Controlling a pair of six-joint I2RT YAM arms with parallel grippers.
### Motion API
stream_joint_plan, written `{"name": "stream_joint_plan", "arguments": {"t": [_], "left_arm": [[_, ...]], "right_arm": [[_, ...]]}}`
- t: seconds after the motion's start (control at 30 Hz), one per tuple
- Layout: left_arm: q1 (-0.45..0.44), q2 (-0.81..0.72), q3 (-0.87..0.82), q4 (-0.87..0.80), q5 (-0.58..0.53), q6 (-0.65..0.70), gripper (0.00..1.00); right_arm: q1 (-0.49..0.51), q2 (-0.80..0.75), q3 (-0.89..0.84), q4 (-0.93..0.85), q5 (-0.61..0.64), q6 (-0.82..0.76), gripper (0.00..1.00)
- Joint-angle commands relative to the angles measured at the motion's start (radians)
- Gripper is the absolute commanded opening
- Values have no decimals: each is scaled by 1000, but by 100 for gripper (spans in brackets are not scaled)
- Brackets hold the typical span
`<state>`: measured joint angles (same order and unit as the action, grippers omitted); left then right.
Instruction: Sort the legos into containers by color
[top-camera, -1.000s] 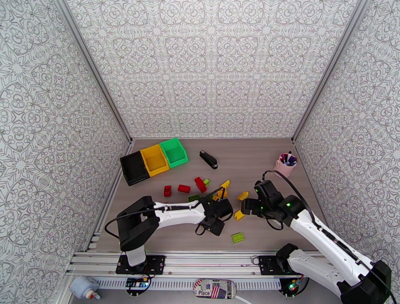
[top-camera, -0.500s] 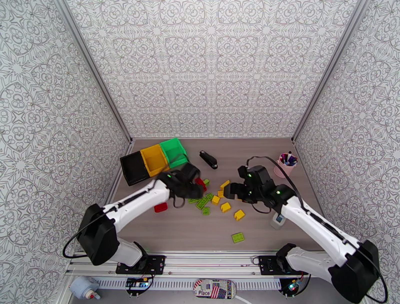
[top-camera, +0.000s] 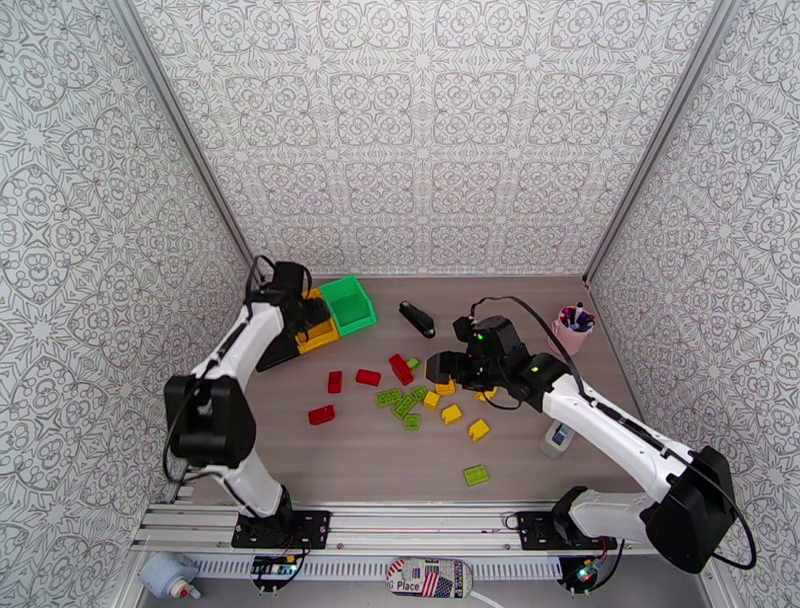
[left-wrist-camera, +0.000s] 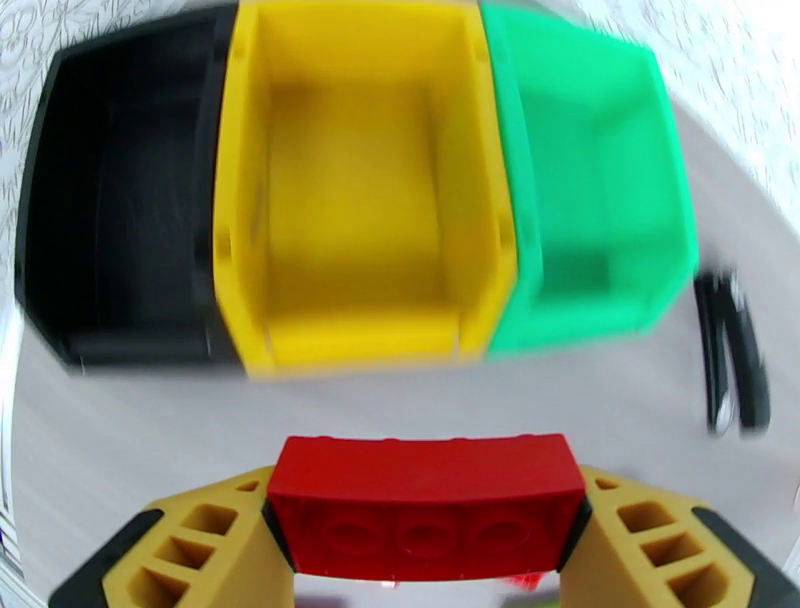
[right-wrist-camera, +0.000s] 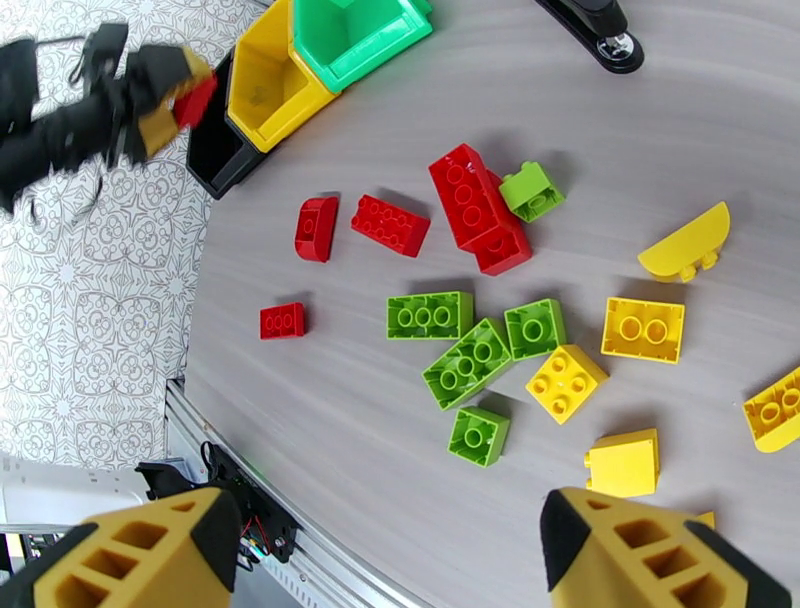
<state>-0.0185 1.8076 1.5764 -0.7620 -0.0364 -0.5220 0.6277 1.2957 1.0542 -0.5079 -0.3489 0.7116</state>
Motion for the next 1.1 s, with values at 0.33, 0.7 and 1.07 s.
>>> {"name": "stream_joint_plan", "arguments": {"t": [0.33,0.7,1.07], "left_arm": [[-17,15,67,-77,-7,22,92],[-264,-258,-403,-39,-75,-30,94],[-296,-239,-539,25,-77,-69,89]], "right_arm": [[7,-63,-55,-64,96,-27,88],[8,11,-29,-124,139,-80,84],[32,61,-94,-27,65,-6,79]]}}
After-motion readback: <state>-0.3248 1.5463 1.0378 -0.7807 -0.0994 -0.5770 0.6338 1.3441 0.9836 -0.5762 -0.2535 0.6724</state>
